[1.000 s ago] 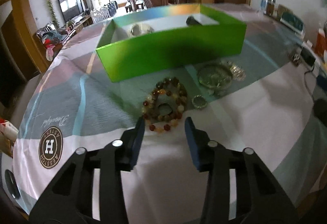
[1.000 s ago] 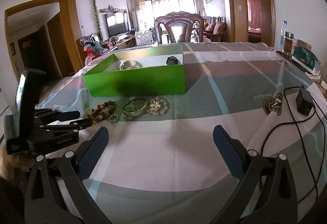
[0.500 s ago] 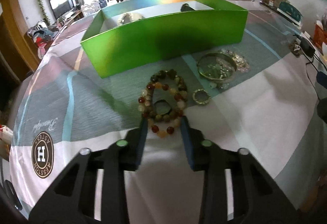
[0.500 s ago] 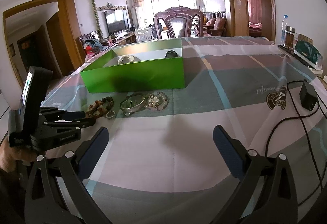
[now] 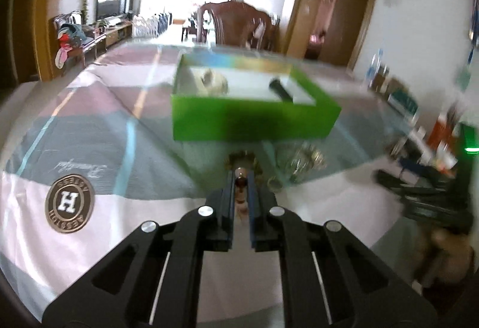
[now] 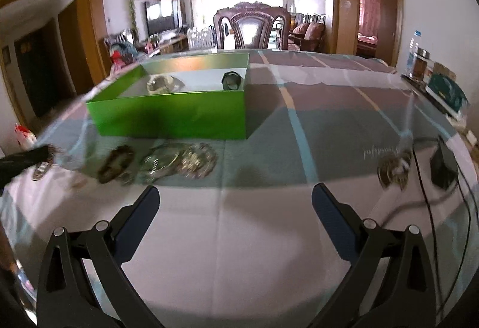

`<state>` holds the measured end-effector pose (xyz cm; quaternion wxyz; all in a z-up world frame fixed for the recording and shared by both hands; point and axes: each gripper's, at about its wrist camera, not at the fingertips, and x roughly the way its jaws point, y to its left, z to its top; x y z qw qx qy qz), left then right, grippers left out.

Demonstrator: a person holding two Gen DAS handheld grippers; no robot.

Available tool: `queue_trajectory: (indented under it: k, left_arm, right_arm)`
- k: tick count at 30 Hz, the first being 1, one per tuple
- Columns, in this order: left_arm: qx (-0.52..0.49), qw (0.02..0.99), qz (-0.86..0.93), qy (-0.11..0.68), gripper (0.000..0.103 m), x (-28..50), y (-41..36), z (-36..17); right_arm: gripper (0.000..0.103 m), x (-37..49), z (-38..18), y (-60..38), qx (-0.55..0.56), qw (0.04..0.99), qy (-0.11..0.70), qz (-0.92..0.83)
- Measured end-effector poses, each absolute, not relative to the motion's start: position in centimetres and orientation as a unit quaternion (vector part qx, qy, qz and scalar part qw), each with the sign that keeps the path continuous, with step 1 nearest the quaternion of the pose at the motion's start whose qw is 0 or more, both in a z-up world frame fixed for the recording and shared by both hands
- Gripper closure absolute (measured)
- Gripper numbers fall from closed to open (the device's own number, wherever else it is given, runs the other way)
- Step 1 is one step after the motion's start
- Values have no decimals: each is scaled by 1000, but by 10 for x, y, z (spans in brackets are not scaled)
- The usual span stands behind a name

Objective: Organize jewelry
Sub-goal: 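Lift the bead bracelet with the left tool while the right tool grasps the pink bead bracelet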

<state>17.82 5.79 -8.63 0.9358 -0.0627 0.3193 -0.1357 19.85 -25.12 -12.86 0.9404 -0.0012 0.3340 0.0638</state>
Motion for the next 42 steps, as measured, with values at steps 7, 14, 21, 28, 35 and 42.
queue_trajectory:
  k: [7,14,21,28,35,42]
  left_arm:
    - [-82,942,-140,295,95,157,74,-73]
    - [-117,932,-164,302,95,167,86,-76]
    - [-124,930,-161,307,95,170,92,-81]
    - [-127,932,-150,304,95,165,95,-82]
    - [-128,932,-149,305,95,162,96,-84]
    - [-125,934,-158,296,95,154,85,-77]
  right_arm:
    - [49,277,-154,-239,-46,904,420,68]
    - [52,298,-165,-220,-56,892,437,99]
    - [79,298,-158,-216,-52,889,440,115]
    - [95,285,-149,-219,-22,894,428,129]
    - [95,238,-121,-237,20,921,361,144]
    - [95,190,-80,-251,52,940,297,160]
